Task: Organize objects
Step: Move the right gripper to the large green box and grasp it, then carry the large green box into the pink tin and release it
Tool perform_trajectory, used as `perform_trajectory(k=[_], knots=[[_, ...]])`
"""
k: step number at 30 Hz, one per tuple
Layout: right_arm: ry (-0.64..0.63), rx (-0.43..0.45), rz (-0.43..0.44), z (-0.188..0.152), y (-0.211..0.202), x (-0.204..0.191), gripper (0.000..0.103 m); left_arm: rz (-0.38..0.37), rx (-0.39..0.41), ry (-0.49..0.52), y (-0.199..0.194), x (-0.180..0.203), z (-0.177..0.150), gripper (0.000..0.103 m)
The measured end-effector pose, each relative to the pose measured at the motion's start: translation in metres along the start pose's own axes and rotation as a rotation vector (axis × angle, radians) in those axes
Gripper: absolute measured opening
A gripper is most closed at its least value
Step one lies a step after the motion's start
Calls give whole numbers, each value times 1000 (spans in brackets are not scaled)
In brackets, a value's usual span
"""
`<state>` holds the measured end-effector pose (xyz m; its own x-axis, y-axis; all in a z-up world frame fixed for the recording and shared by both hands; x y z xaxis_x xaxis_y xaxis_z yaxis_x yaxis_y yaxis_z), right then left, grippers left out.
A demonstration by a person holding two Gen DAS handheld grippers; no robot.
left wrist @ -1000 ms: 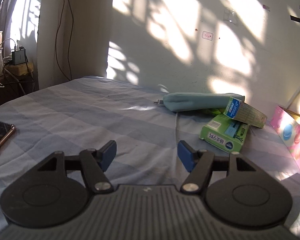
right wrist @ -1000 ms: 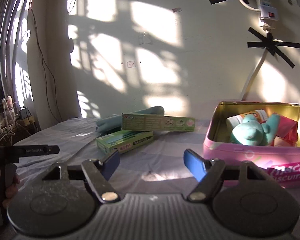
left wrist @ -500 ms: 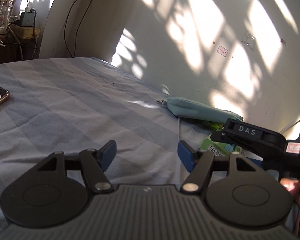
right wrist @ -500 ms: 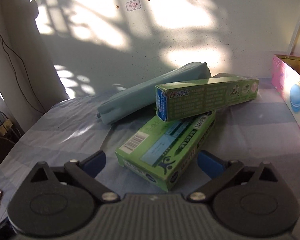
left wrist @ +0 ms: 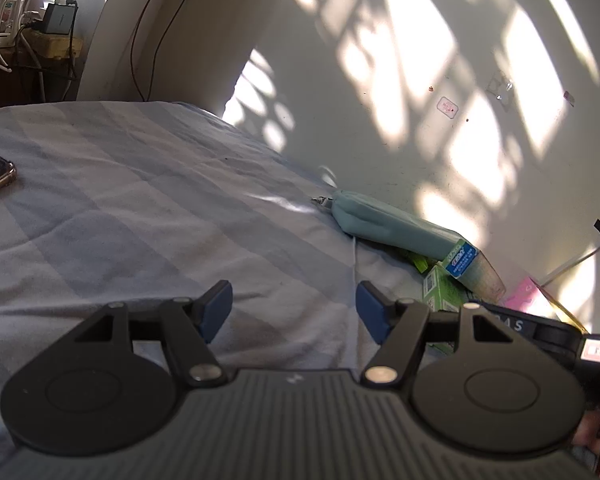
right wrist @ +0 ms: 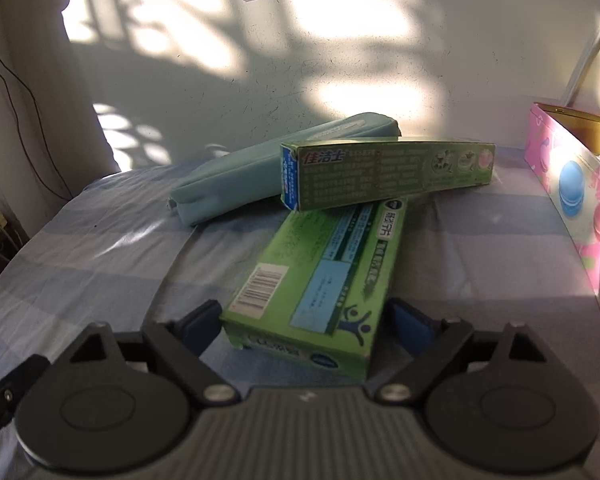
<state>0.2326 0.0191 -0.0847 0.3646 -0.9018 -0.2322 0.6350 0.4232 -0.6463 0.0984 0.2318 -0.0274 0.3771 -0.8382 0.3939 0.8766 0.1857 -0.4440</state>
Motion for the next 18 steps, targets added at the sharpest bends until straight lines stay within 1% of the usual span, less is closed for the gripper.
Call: perform_trajectory(k=[3,5,6,7,8,9,10,11,12,13,14,16,18], knots=[[-82,-47,99,-23,-37,12,90,-13,4,8,0,0,1,70],[-160,-87,195,-44,-65,21,90,-42,5,21,-2,5,0,70],[-207,-101,248,-54,-81,26,90,-72,0,36,-3,9,-1,70],[-253,-106,280,-65,-99,35,91,-100,-9,51,-3,14,-3,70],[-293,-113,291,-74,-115,44,91,-155,-32,79,-4,25,-7,70],[-323,-106,281,-80,-128,56,91,-200,-49,105,-5,35,-11,70],[-347,-79,236,-85,-143,73,93,-236,-63,132,-8,45,-15,69],[-361,-46,166,-87,-155,91,96,-273,-75,155,-11,57,-20,69],[-361,-5,74,-86,-166,112,99,-311,-88,166,-15,69,-25,69],[-339,26,3,-85,-176,131,99,-343,-102,168,-18,79,-28,69],[-296,45,-15,-86,-183,145,99,-394,-131,166,-22,97,-34,69],[-180,82,8,-87,-199,167,99,-456,-175,201,-27,129,-45,69],[-114,114,20,-90,-209,179,99,-491,-189,297,-31,165,-58,70]])
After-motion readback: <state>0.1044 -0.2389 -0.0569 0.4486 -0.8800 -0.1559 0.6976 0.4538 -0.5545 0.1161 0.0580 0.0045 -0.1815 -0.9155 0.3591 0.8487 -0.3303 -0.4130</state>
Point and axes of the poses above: each gripper's, at about its wrist camera, not at the fingertips, and y roughly the way its jaws point, x to its right, z to its top, the point moved 10 cm from there along y, roughly the way its jaws point, and after that the axes turned 4 degrees about z, right-handed, at the moved point
